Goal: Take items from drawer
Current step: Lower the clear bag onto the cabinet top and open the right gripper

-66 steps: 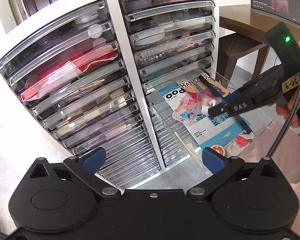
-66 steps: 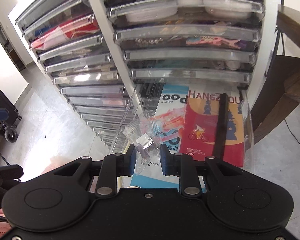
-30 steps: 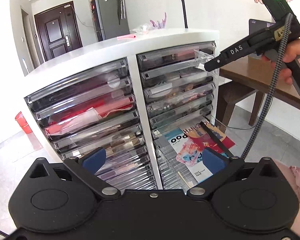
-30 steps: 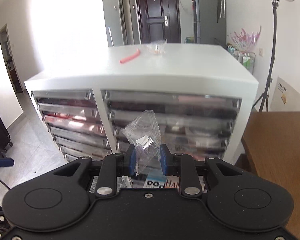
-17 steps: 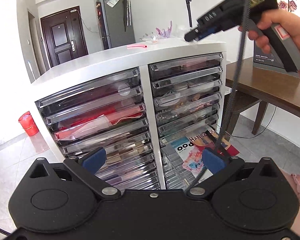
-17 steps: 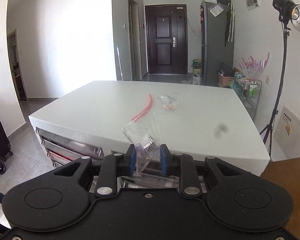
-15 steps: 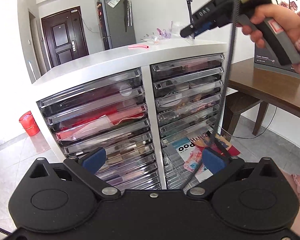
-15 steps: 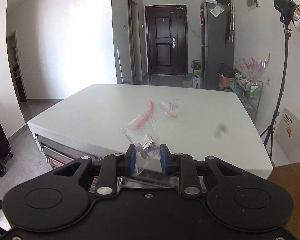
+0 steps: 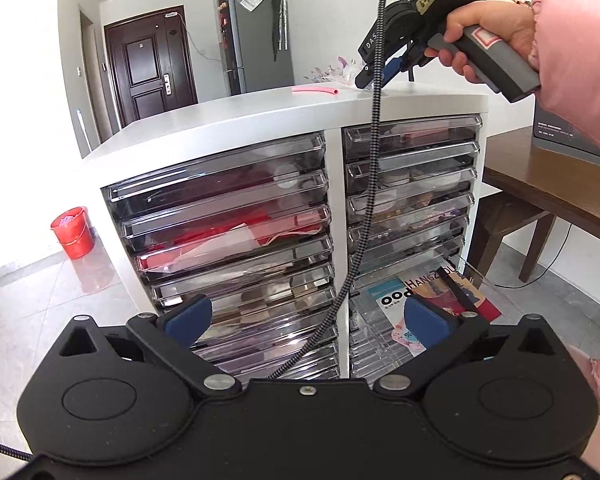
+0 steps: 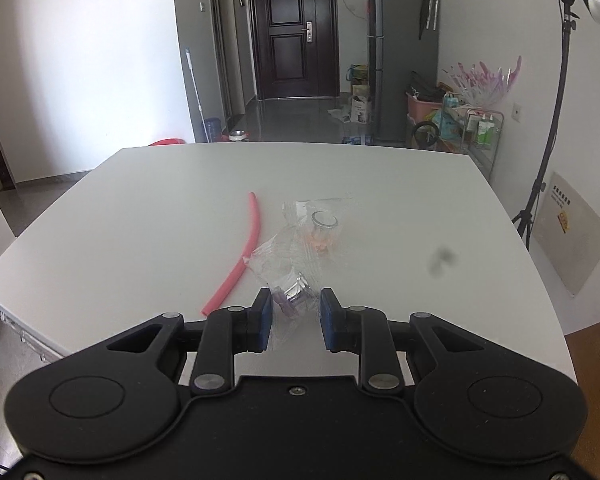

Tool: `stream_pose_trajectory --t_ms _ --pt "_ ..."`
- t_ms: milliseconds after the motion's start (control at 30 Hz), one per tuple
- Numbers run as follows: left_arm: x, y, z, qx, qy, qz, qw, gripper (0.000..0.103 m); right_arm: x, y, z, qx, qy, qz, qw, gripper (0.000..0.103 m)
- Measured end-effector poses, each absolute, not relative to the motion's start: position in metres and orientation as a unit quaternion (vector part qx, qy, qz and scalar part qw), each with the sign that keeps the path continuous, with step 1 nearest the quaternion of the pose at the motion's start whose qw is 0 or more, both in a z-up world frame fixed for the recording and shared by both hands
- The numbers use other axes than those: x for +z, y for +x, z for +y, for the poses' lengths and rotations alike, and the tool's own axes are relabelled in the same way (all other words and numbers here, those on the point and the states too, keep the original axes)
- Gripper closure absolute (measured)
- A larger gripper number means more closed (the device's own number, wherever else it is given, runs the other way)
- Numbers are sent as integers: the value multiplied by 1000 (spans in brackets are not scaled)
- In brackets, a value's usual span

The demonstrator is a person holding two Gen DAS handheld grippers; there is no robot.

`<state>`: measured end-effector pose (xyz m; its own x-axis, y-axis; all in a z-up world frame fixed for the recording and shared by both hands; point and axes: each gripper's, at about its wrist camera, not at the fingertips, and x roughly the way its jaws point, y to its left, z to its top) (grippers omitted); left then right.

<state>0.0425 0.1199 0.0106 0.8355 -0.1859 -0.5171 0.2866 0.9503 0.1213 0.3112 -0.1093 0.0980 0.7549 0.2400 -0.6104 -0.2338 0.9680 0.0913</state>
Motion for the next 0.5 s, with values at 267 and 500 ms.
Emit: stream_pose_trajectory --t_ms 267,500 --pt "7 46 122 -121 99 268 951 0 95 324 -99 110 -4 325 939 71" --pt "4 47 123 -121 100 274 949 0 100 311 -93 127 -31 304 944 7"
